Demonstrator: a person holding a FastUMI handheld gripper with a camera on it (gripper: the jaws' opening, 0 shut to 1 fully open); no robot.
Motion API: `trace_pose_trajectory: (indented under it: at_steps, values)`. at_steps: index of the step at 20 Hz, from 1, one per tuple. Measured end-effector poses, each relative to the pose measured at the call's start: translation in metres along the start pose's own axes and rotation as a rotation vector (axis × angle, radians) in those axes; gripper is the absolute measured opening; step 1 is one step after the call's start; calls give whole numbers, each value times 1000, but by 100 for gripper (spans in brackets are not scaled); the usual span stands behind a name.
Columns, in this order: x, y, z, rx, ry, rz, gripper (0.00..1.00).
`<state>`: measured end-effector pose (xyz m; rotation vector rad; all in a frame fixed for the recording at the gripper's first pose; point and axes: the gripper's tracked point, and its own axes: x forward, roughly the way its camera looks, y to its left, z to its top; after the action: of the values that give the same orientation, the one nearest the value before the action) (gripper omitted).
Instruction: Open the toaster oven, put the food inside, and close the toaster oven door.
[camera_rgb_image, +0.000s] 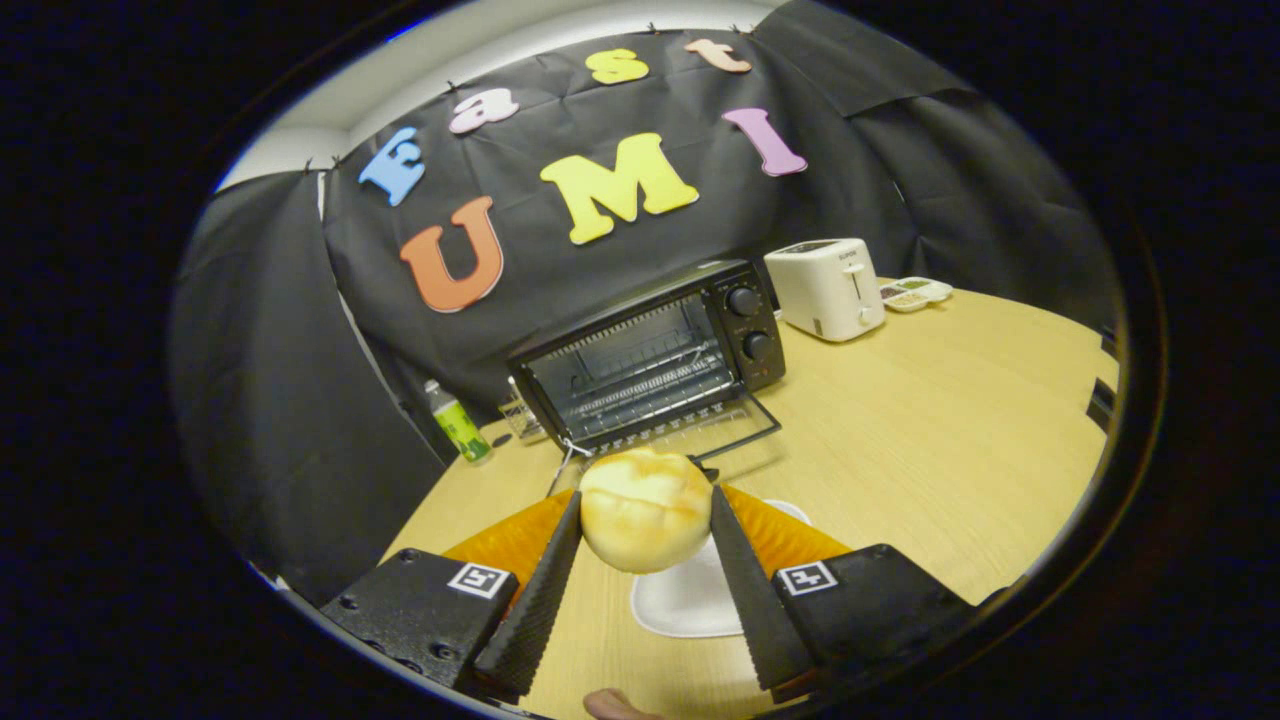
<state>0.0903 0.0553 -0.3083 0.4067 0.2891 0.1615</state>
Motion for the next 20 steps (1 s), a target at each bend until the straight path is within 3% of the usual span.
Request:
trace_pose_trajectory:
  at_steps: [4, 8, 13, 20]
  values:
    - [18, 16, 34, 113, -107, 79, 83]
    - [51, 21, 48, 136, -123, 105, 83]
    - [110, 33, 48, 266, -69, 179, 83]
    - [197, 7, 52, 301, -19, 102, 83]
